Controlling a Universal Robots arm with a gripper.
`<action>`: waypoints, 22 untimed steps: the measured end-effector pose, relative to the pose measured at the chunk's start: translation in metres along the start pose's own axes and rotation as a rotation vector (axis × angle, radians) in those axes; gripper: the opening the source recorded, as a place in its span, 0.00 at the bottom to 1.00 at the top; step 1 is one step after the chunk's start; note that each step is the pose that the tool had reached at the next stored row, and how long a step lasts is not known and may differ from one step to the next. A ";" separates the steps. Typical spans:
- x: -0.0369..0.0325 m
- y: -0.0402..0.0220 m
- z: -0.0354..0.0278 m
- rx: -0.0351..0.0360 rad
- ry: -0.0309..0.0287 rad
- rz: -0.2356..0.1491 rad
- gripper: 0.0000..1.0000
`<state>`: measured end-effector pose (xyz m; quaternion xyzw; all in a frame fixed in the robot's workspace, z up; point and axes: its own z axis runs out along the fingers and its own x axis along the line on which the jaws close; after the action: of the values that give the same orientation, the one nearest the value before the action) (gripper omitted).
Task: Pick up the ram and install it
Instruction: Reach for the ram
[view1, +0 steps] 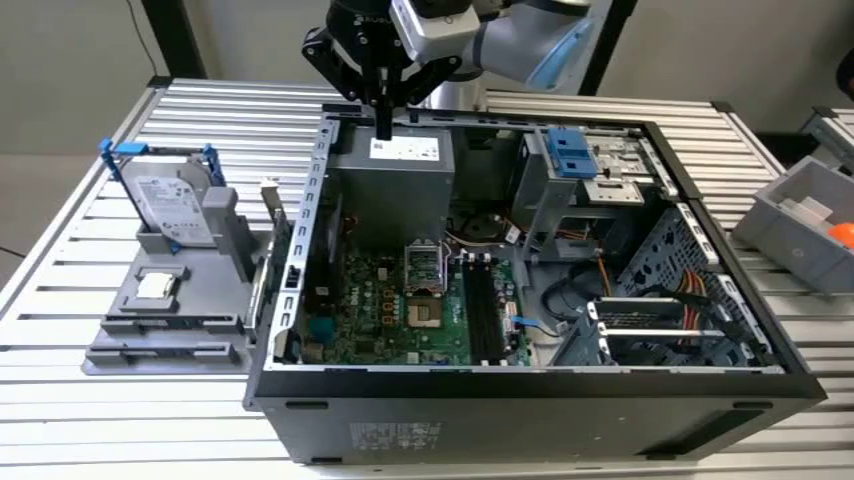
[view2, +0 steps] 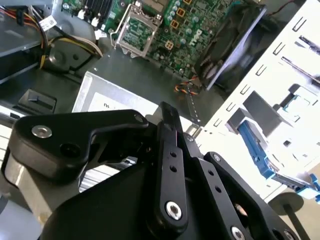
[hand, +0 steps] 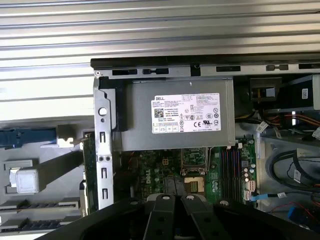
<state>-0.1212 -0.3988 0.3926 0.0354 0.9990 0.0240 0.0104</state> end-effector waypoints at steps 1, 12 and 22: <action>0.0000 0.0000 0.0000 -0.0001 0.0000 0.000 0.00; 0.0002 0.0000 0.0000 -0.0003 0.0000 0.000 0.00; 0.0060 -0.0004 0.0000 -0.0005 -0.0001 0.000 0.00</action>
<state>-0.1272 -0.3988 0.3925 0.0354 0.9990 0.0242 0.0104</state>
